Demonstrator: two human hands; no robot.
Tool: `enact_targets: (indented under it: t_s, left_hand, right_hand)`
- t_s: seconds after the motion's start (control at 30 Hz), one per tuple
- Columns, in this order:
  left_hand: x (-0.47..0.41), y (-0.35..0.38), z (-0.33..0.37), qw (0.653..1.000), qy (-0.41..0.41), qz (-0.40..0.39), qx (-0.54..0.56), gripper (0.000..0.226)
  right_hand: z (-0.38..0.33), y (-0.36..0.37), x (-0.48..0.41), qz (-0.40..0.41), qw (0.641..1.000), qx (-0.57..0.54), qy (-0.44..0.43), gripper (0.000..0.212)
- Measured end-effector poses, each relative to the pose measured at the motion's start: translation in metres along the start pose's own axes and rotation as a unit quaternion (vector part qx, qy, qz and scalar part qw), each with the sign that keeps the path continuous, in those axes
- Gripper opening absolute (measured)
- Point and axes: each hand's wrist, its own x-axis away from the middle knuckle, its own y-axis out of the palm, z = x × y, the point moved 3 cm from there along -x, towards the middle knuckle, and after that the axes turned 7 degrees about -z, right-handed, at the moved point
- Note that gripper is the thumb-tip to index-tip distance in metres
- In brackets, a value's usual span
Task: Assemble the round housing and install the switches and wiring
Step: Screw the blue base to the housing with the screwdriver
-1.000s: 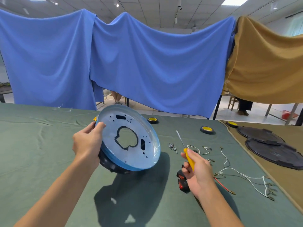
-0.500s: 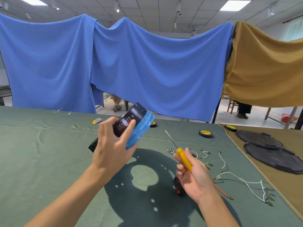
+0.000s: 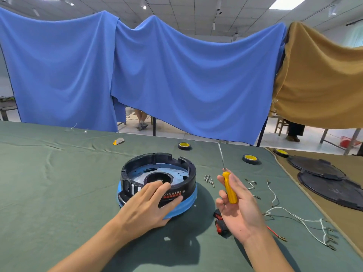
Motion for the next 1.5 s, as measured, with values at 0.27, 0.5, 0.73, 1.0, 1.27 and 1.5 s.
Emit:
enact_targets:
  t_s: [0.27,0.5,0.73,1.0,1.27,1.5]
  left_hand:
    - [0.013,0.011,-0.005,1.0,0.013,0.021,-0.001,0.044]
    - [0.014,0.0,-0.001,0.997,0.006,0.074,0.028,0.027]
    - [-0.034,-0.016,0.004,0.991,-0.125,0.01,0.045,0.024]
    - [-0.101,0.016,0.022,0.922,-0.311,-0.222,0.066,0.045]
    - [-0.091,0.025,0.029,0.939,-0.256,-0.229,0.023,0.017]
    - [-0.066,0.014,0.016,0.982,-0.166,-0.09,0.014,0.019]
  right_hand:
    - [0.002,0.006,0.0,0.003,1.0,0.029,-0.009,0.044]
    - [-0.004,0.009,-0.005,-0.025,1.0,0.001,0.002,0.043]
    - [-0.019,0.003,-0.016,-0.023,0.998,0.052,-0.002,0.034]
    - [-0.015,-0.006,-0.021,0.035,0.983,0.181,0.01,0.007]
    - [-0.022,-0.02,-0.031,0.021,0.962,0.266,0.052,0.01]
    - [-0.023,-0.018,-0.066,-0.03,0.86,0.505,0.06,0.012]
